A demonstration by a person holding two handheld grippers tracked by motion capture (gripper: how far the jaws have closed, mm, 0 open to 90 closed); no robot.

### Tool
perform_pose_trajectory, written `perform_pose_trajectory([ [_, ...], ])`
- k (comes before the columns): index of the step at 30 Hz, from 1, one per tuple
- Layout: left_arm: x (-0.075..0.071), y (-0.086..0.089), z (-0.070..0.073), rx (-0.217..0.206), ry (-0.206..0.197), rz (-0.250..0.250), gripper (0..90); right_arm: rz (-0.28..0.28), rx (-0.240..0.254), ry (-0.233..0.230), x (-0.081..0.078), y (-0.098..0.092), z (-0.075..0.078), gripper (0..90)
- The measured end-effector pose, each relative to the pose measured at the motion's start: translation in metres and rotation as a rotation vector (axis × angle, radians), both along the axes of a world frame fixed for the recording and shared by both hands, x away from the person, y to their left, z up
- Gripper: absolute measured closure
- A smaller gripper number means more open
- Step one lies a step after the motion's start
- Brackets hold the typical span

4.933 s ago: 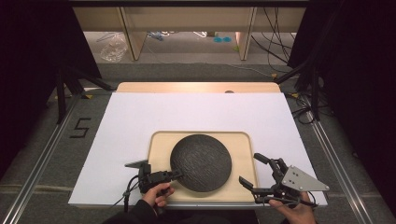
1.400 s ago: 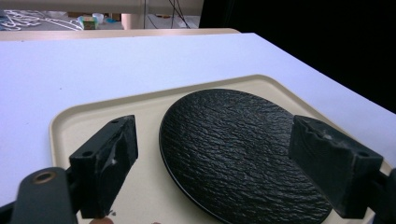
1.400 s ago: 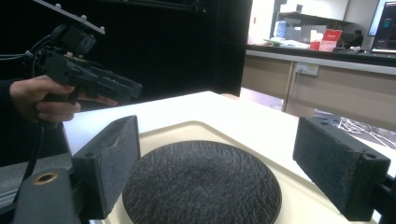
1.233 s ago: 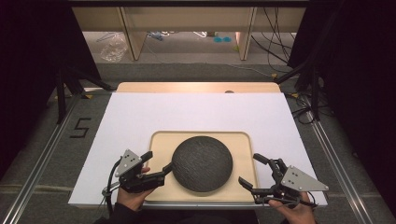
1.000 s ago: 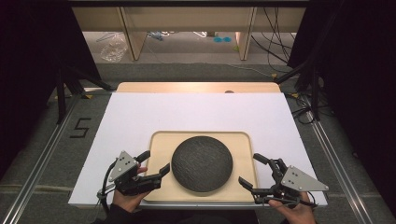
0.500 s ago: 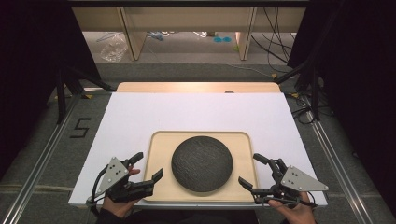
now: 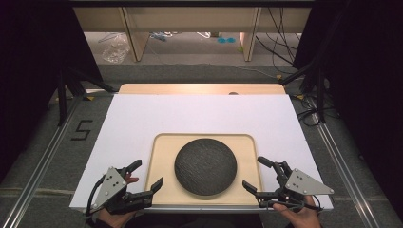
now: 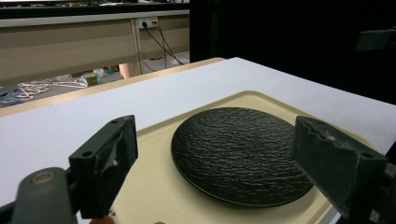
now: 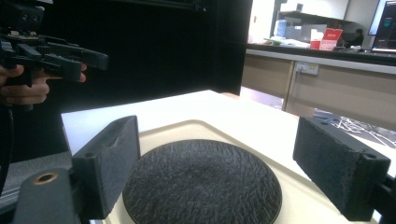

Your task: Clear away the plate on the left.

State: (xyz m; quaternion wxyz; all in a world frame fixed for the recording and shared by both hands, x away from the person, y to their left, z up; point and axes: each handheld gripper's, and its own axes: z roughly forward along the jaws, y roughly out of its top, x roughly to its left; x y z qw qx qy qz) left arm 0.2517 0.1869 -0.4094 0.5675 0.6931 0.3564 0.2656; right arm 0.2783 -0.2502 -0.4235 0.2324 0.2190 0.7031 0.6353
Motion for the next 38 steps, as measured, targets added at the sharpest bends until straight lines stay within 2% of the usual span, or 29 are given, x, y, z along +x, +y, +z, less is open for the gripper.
perform_pose_trajectory([
  [7,-0.004,0.007,0.001,-0.004,0.0,0.012,14.2,0.005,-0.005,0.001,-0.001,0.0,0.0,15.9],
  [18,-0.011,0.011,-0.003,0.015,0.033,0.012,14.1,-0.004,-0.006,-0.001,0.0,0.0,0.0,15.9],
  [38,-0.012,0.009,-0.003,0.025,0.028,0.011,14.0,-0.002,-0.006,-0.003,0.0,0.0,0.0,15.9],
])
